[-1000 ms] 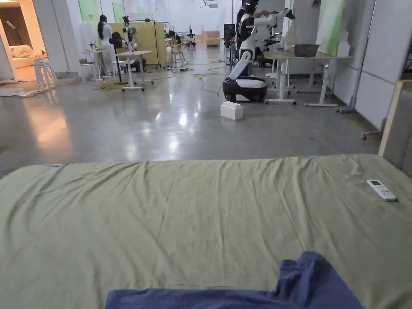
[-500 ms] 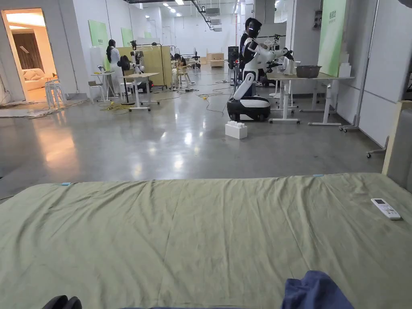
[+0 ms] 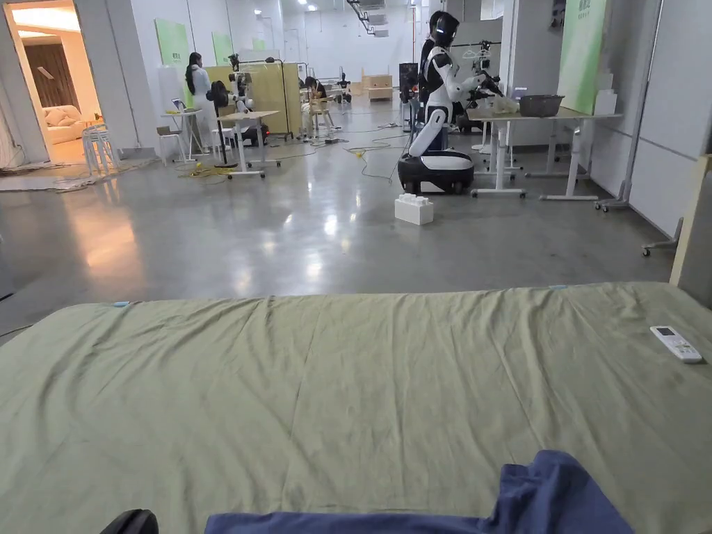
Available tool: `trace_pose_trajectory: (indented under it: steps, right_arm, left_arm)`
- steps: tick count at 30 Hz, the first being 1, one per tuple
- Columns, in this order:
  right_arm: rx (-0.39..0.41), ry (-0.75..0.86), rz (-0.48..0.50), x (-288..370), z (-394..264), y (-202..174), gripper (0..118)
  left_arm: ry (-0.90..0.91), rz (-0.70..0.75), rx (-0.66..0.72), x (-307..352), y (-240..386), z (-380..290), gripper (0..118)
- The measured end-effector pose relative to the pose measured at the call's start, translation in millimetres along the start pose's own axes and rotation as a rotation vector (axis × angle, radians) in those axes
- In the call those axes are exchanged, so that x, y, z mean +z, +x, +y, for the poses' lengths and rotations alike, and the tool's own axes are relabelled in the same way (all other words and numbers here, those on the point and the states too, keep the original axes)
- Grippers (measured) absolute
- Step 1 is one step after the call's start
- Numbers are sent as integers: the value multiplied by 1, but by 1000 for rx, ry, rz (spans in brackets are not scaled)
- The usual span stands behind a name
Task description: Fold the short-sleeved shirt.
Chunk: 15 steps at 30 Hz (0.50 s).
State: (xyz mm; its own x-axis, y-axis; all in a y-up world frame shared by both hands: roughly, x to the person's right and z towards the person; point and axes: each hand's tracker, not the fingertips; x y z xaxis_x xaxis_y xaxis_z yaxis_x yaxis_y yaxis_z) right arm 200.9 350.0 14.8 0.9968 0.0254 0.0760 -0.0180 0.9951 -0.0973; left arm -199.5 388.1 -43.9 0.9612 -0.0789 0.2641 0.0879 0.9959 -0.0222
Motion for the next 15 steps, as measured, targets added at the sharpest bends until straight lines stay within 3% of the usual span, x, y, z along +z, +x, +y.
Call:
trace_pose_trajectory:
  steps: [7, 10, 13, 15]
  right_arm:
    - [-73, -76, 3, -14, -20, 7, 0]
    - [-99, -140, 13, -26, -35, 12, 0]
    - [-125, -192, 15, -35, -46, 16, 0]
    - [-136, -223, -3, -38, -51, 20, 0]
  left_arm:
    - [-176, -16, 112, -50, -19, -32, 3]
    - [-331, -79, 156, -121, -41, -68, 5]
    - [-488, -64, 248, -201, -67, -112, 55]
    - [-599, -42, 271, -258, -79, -145, 66]
